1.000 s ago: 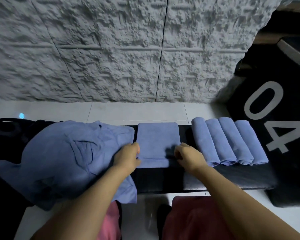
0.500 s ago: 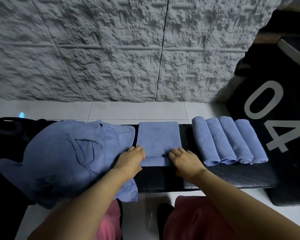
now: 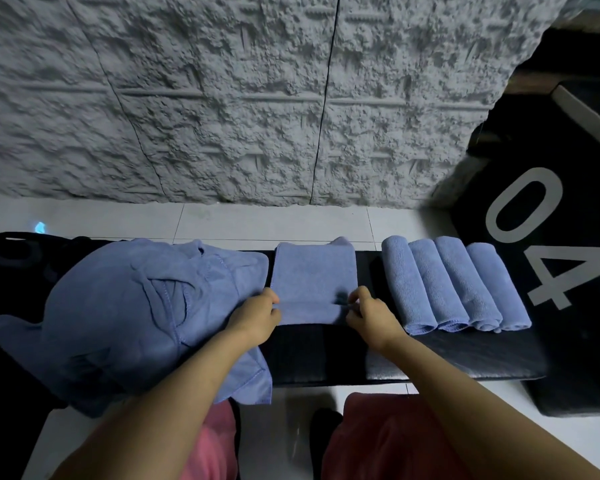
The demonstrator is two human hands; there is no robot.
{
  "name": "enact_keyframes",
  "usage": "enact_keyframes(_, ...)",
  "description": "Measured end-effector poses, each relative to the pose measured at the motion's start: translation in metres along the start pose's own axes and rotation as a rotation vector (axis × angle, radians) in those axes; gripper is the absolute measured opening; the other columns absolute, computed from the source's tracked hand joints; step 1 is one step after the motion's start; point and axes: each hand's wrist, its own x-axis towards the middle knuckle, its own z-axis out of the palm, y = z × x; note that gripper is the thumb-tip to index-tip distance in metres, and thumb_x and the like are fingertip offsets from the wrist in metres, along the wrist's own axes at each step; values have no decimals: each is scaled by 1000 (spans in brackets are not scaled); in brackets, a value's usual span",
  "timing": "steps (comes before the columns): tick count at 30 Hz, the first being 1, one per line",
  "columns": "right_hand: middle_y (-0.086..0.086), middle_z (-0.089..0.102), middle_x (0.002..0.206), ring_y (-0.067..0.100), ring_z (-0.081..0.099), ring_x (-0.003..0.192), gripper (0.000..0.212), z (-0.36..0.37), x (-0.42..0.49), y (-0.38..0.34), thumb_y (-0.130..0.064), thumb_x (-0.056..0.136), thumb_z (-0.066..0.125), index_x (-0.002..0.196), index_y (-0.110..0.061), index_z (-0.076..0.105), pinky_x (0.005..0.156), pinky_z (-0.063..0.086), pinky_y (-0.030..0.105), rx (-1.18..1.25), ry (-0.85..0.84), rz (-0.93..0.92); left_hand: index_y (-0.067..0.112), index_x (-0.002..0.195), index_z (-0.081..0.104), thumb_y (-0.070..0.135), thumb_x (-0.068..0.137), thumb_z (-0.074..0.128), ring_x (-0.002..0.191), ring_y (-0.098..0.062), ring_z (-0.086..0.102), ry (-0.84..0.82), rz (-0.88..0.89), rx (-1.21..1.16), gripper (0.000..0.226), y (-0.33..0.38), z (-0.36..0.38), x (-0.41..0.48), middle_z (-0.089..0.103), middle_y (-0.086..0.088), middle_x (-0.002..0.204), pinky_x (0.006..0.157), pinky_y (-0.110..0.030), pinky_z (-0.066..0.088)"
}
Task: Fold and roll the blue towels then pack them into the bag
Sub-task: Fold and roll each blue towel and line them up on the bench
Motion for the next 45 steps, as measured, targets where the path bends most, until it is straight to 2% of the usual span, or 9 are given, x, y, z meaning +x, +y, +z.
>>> enact_keyframes(4,13,59,93,30,56,78,22,2,1,0,-16,88,54,99,-16,35,70,47,38,63,-46,19,10,113,44,20,91,47,93,-27,59,4,-7,-32,24,0,0,-1,58,-8,104,85,-39,49)
enact_keyframes(10,0,53,104,22,46,98,18,-7,1,-7,-11,83,54,100,-16,55,65,40,33,-358,104,-259,16,98,56,11,88,53,104,-18,47,247,238,100,12,2,-1,-3,53,4,103,80,-30,45)
enact_keyframes(18,8,54,114,27,52,108,28,-3,-12,-18,-22,83,57,106,-7,56,73,46,37,-605,24,-455,21,116,51,31,80,63,112,-15,40,96,305,286,40,2,-2,-9,44,10,120,92,-28,39)
enact_keyframes(21,10,49,121,30,48,113,37,1,-13,-19,-5,81,55,117,-5,50,76,45,37,-665,16,-426,21,119,47,9,79,61,114,-17,38,102,318,334,44,-1,2,-8,41,8,124,94,-29,38)
enact_keyframes(26,0,55,117,26,43,108,36,-2,-6,-12,-14,81,55,117,-17,54,77,46,35,-394,67,-163,20,118,55,9,86,52,114,-20,42,130,214,45,34,-3,1,0,53,7,118,95,-31,41)
enact_keyframes(31,9,64,104,28,51,102,34,-3,1,-3,-21,87,53,120,-22,50,72,45,34,-13,90,44,13,122,47,15,92,53,79,-20,54,139,32,-250,31,-2,1,8,52,0,84,75,-35,48)
enact_keyframes(33,11,62,100,29,55,92,32,-3,2,-1,-21,89,52,120,-19,44,69,44,33,58,84,87,12,124,42,17,92,53,85,-20,57,134,-13,-312,34,0,2,8,51,-1,88,78,-34,47)
enact_keyframes(39,3,58,93,25,54,81,20,-4,2,1,-29,88,57,99,-18,43,67,41,31,34,67,120,14,120,37,25,91,53,74,-18,54,33,-107,-313,35,0,6,9,53,2,80,71,-32,46)
enact_keyframes(45,0,56,95,27,57,84,9,-13,-2,-5,-14,83,57,91,-18,57,61,42,33,-205,207,-114,21,89,58,12,84,61,95,-18,50,319,198,-83,11,5,0,1,52,6,94,77,-38,49)
